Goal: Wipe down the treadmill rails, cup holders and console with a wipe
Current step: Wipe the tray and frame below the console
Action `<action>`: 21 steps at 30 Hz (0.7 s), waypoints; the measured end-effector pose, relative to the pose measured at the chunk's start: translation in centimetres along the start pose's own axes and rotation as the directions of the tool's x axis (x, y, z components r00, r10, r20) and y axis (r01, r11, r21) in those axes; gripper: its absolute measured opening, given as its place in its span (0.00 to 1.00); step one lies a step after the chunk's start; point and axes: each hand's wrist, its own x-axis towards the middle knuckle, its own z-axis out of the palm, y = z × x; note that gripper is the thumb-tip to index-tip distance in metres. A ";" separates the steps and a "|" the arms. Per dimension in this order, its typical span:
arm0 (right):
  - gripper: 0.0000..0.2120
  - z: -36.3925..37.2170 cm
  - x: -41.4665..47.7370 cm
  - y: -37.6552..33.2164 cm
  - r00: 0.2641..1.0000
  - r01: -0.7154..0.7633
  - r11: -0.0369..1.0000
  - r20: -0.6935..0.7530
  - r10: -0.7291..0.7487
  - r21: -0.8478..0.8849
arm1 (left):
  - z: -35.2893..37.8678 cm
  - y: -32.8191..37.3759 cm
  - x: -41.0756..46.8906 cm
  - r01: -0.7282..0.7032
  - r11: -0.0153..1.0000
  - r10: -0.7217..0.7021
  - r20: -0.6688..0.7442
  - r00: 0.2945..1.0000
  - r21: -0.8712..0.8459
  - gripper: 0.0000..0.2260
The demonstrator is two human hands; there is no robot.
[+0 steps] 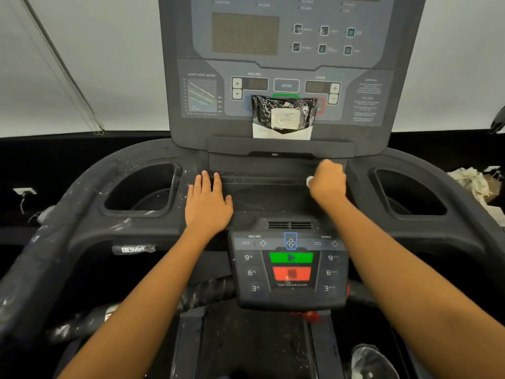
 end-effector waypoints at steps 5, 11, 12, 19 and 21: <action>0.08 4.5 -3.7 -9.7 0.969 0.231 0.971 0.077 -0.235 0.061 | 0.1 -0.1 -0.1 -0.001 1.000 0.000 -0.032 1.000 -0.023 0.30; 0.12 4.0 -3.1 -8.5 0.956 0.244 0.966 0.149 -0.254 0.081 | 0.0 -0.3 -0.2 -0.006 0.998 0.003 -0.044 0.999 -0.060 0.30; 0.11 3.4 -2.5 -7.2 0.974 0.189 0.981 0.120 -0.193 0.045 | 0.1 -0.3 -0.2 -0.006 0.998 0.003 -0.047 0.999 -0.060 0.30; 0.11 4.0 -3.6 -9.8 0.978 0.198 0.980 0.063 -0.199 0.019 | 0.0 0.0 -0.2 0.003 0.998 -0.006 -0.054 0.999 -0.058 0.30; 0.10 5.4 -4.9 -12.5 0.947 0.287 0.954 0.122 -0.296 0.086 | 0.0 -0.1 -0.2 -0.003 0.998 0.000 -0.054 0.999 -0.066 0.30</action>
